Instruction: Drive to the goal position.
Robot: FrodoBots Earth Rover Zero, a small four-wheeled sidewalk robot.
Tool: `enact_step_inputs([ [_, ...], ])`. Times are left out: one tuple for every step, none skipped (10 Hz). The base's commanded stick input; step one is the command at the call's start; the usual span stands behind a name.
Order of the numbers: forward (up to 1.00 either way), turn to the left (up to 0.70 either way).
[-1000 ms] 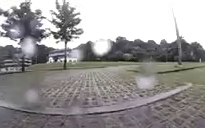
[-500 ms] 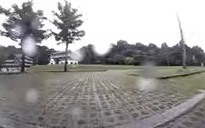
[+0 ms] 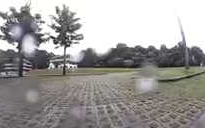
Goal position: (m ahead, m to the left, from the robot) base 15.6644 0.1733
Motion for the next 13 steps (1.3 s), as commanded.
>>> enact_step_inputs([
  [0.85, 0.0],
  [0.85, 0.0],
  [0.85, 0.0],
  [0.85, 0.0],
  [0.85, 0.0],
  [0.85, 0.0],
  [0.85, 0.0],
  [0.85, 0.0],
  [0.85, 0.0],
  [0.85, 0.0],
  [0.85, 0.0],
  [0.85, 0.0],
  [0.85, 0.0],
])
